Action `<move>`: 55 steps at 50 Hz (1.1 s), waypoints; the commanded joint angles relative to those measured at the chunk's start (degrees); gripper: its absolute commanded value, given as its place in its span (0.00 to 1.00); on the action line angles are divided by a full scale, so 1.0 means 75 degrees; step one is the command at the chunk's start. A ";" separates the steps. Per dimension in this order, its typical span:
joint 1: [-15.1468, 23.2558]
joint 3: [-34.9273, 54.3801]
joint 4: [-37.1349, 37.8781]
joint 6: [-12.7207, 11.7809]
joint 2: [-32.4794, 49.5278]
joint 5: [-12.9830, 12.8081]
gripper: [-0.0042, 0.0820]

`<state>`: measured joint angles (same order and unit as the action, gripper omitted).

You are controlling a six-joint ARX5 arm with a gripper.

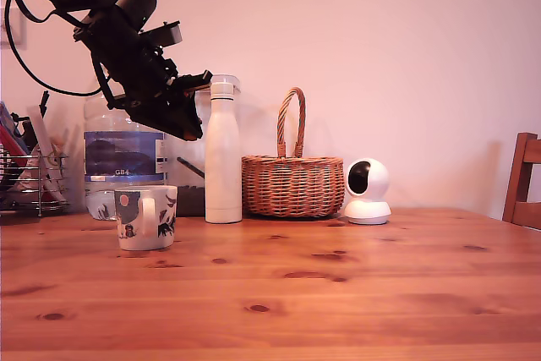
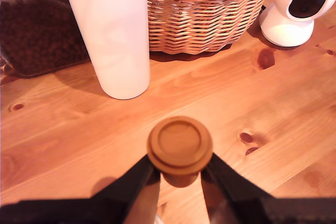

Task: Pick up the coffee capsules from the table one by one and drop them inside the nearest coffee cup

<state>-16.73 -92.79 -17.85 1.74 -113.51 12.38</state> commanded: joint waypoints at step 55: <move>0.0452 0.2072 0.0772 0.0434 0.1877 -0.0463 0.22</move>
<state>-13.93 -80.18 -12.84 4.73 -100.01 9.17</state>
